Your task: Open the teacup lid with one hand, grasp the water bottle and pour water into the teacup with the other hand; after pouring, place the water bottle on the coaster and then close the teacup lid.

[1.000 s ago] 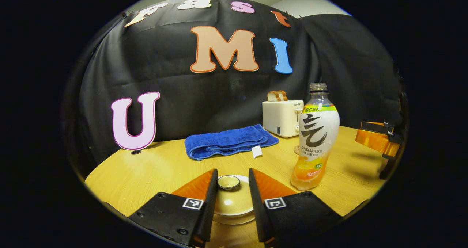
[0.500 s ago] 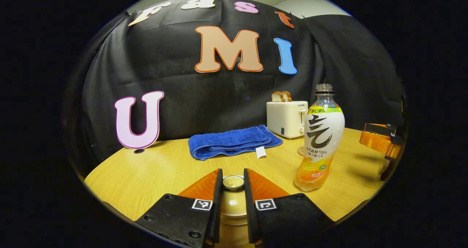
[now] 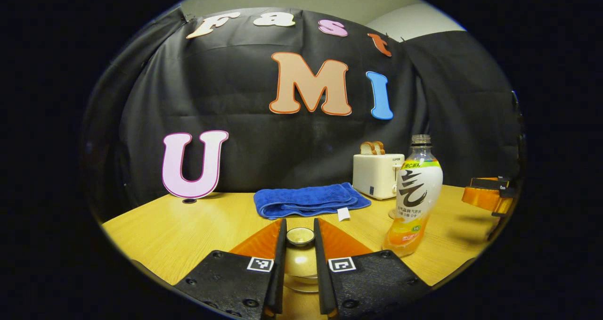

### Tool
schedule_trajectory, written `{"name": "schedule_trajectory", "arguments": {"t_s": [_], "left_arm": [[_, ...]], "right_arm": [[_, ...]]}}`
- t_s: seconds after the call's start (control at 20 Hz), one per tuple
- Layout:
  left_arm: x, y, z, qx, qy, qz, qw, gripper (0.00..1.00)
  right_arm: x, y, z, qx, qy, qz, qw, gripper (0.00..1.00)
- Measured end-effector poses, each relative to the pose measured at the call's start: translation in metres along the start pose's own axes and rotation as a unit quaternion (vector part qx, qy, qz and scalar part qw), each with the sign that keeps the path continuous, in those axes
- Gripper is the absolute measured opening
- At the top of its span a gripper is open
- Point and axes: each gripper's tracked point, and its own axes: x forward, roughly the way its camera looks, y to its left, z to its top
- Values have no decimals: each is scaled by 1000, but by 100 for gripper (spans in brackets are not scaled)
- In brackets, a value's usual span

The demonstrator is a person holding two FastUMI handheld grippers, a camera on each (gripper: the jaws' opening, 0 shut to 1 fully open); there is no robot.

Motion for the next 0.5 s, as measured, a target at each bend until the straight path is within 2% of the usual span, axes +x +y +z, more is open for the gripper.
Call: {"name": "schedule_trajectory", "arguments": {"t_s": [0.05, 0.2, 0.35, 0.45, 0.5], "left_arm": [[-3, 1, 0, 0, 0, 2, 1000, 28], [-13, 14, 2, 2, -3, 20, 1000, 28], [-31, 38, 1, 3, -4, 55, 998, 27], [-42, 56, 2, 4, -3, 82, 997, 28], [-47, 62, 2, 4, -3, 92, 996, 27]], "right_arm": [[0, 0, 1, 0, 0, 0, 1000, 95], [0, 1, 0, 0, 0, 5, 1000, 95], [0, 10, 0, 1, 1, 26, 1000, 100], [2, 15, -2, 2, 5, 41, 999, 95], [4, 19, -1, 2, 4, 50, 999, 98]]}}
